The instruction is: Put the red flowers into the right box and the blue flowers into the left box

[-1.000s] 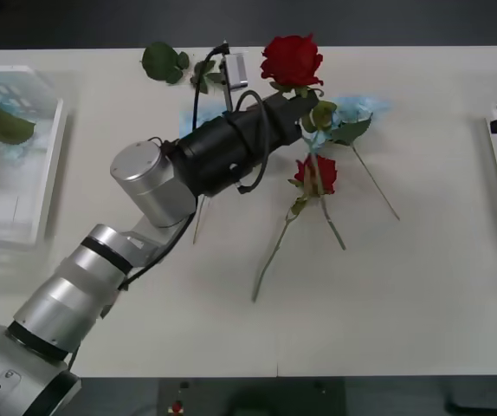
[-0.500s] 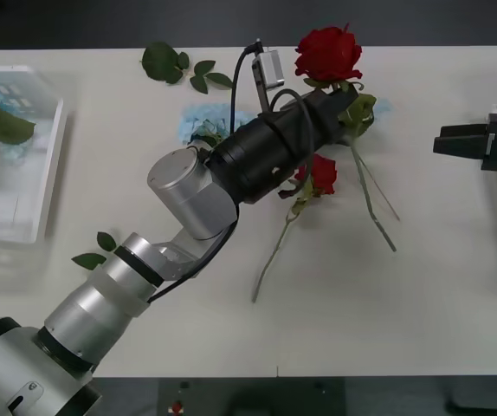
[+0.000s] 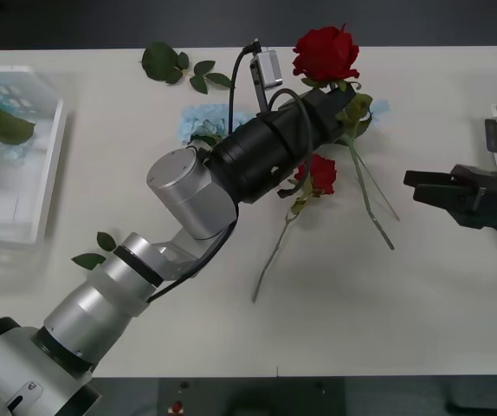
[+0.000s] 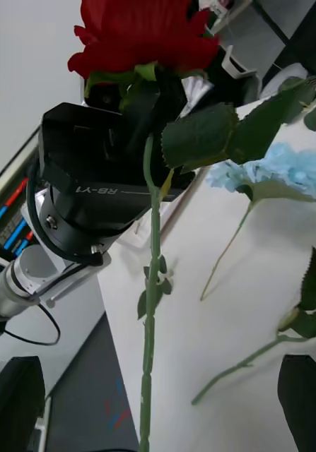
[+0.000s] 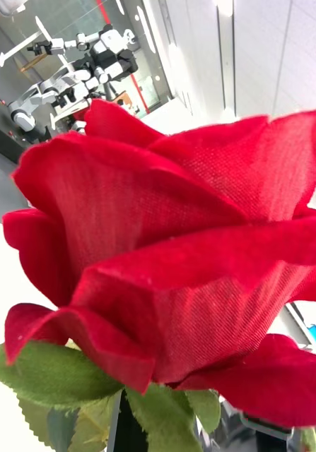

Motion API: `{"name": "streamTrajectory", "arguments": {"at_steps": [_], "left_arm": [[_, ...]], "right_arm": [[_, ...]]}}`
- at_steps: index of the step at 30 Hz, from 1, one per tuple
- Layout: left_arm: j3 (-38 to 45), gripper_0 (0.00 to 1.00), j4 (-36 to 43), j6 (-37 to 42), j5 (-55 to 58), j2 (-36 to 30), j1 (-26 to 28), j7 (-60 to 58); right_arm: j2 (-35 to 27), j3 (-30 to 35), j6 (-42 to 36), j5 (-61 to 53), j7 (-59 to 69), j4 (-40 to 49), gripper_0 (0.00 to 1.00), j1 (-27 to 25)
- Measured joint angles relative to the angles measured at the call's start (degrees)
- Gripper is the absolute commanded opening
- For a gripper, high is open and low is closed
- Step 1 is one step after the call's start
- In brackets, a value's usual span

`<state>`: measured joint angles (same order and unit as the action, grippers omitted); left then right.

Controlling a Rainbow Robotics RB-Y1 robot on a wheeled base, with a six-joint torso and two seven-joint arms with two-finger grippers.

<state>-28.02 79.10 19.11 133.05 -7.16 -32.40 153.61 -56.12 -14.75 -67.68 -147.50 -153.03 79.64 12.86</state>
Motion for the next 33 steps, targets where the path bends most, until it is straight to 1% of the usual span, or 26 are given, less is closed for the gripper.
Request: {"name": "streamTrajectory", "arguments": {"at_steps": [7,9,12,14,15,16,17,18,20,23,30,31,33], "left_arm": [[0.0,0.00,0.0,0.0,0.0,0.0,0.0,0.0],[0.0,0.00,0.0,0.0,0.0,0.0,0.0,0.0],[0.0,0.00,0.0,0.0,0.1,0.0,0.0,0.0],[0.0,0.00,0.0,0.0,0.6,-0.1,0.0,0.0],[0.0,0.00,0.0,0.0,0.8,-0.1,0.0,0.0],[0.0,0.00,0.0,0.0,0.9,-0.1,0.0,0.0],[0.0,0.00,0.0,0.0,0.9,-0.1,0.0,0.0],[0.0,0.00,0.0,0.0,0.9,-0.1,0.0,0.0],[0.0,0.00,0.0,0.0,0.9,-0.1,0.0,0.0],[0.0,0.00,0.0,0.0,0.9,-0.1,0.0,0.0],[0.0,0.00,0.0,0.0,1.0,-0.3,0.0,0.0],[0.0,0.04,0.0,0.0,1.1,-0.4,0.0,0.0],[0.0,0.22,0.0,0.0,1.1,-0.8,0.0,0.0]], "right_arm": [[9.0,0.3,2.5,5.9,0.0,0.0,0.96,0.4],[11.1,0.8,2.5,7.7,0.0,0.0,0.94,0.9],[13.3,1.4,2.9,9.4,0.0,0.0,0.89,1.8],[14.5,1.4,3.9,9.6,0.0,0.0,0.79,2.6],[15.0,1.4,4.1,9.6,0.0,0.0,0.68,2.9],[15.5,1.4,4.1,9.7,0.0,0.0,0.60,3.2],[15.9,1.4,4.1,10.2,0.0,0.0,0.40,3.6],[16.2,1.4,4.1,11.1,0.0,0.0,0.28,3.9],[16.7,1.4,4.1,13.4,0.0,0.0,0.15,4.5],[16.7,1.4,5.0,14.5,0.0,0.0,0.00,4.8],[16.7,1.4,5.2,14.5,0.0,0.0,0.00,4.8],[16.7,1.4,5.2,14.5,0.0,0.0,0.00,4.8],[16.7,1.4,5.2,14.5,0.0,0.0,0.00,4.8]]}}
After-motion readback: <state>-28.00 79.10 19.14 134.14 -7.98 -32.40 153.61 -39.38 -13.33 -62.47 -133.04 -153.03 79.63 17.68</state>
